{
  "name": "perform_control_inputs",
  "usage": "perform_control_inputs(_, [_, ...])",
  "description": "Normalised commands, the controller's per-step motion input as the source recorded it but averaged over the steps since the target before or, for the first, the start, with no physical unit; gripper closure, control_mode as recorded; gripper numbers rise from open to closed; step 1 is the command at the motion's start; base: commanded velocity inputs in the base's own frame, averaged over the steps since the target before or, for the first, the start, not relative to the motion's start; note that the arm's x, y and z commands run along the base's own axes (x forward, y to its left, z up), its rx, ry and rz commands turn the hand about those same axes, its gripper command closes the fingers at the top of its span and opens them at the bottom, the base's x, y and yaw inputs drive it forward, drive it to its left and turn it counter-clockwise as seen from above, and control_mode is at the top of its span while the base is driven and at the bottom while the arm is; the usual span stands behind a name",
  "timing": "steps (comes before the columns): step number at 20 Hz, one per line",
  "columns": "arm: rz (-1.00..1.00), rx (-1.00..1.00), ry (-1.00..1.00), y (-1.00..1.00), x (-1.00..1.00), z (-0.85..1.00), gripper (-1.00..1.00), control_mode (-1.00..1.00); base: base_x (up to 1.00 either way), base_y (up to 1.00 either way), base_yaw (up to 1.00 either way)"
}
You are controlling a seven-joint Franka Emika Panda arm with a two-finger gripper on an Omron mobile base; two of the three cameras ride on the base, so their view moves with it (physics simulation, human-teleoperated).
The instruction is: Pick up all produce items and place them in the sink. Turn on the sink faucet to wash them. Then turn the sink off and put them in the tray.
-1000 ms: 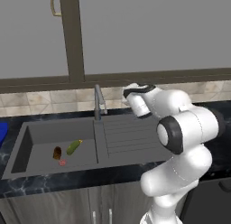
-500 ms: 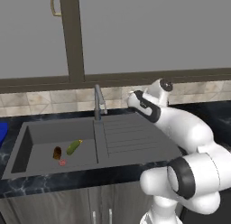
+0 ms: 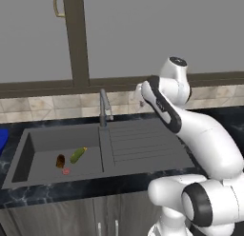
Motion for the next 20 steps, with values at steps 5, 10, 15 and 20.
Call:
perform_control_inputs(5, [0.00, 0.00, 0.18, 0.37, -0.72, 0.00, -1.00, -1.00, 0.00, 0.00, 0.00])
perform_control_inputs(10, [0.03, -0.02, 0.12, 0.69, -0.45, 0.00, -1.00, -1.00, 0.00, 0.00, 0.00])
perform_control_inputs(15, [0.06, -0.06, 0.10, 0.84, -0.15, 0.00, -1.00, -1.00, 0.00, 0.00, 0.00])
perform_control_inputs(20, [0.04, -0.08, 0.15, 0.85, 0.07, 0.00, -1.00, -1.00, 0.00, 0.00, 0.00])
